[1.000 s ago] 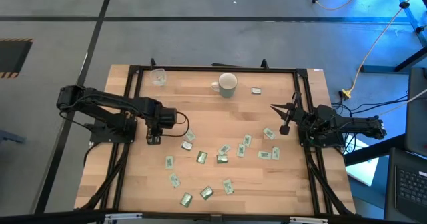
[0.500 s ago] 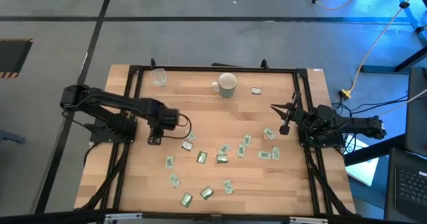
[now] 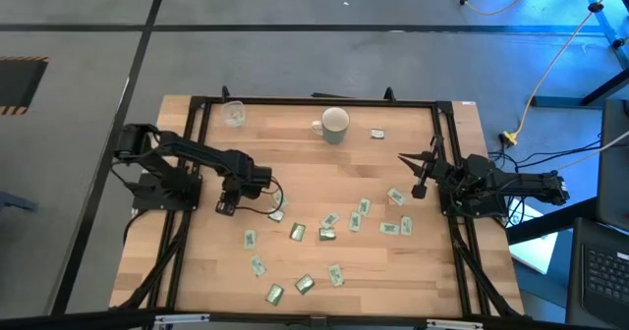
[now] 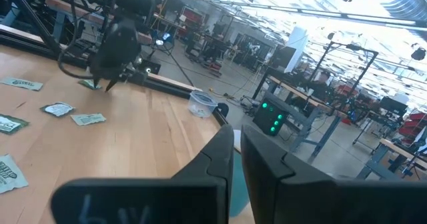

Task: Pick and place Stevia / Truvia into bins
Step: Put the truvia packet into the transparent bin

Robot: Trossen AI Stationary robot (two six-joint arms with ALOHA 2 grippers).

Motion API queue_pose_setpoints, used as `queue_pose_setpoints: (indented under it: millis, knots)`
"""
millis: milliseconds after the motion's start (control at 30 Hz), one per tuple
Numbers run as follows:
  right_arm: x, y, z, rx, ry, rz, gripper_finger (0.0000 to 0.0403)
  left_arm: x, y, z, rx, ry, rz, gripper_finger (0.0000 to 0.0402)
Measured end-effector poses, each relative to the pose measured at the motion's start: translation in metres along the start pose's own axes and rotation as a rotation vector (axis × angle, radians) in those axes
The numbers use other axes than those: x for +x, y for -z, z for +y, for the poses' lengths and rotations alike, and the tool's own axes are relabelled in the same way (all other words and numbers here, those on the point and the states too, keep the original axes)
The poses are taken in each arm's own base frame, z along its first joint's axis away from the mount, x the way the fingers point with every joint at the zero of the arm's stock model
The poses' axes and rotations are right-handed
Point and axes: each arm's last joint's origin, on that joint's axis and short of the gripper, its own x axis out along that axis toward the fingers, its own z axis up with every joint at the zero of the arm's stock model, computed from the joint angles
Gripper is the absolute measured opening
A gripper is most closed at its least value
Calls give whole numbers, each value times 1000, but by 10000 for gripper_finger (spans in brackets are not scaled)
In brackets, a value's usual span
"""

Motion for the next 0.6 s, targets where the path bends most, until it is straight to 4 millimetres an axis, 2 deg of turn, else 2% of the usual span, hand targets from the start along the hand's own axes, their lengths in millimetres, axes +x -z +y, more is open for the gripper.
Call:
queue_pose_setpoints:
  millis: [300, 600]
  knots:
    - [0, 0, 0, 0, 0, 0, 35, 8, -5, -1, 9, 23, 44, 92]
    - [0, 0, 0, 0, 0, 1, 35, 1, -7, -5, 34, 95, 20, 95]
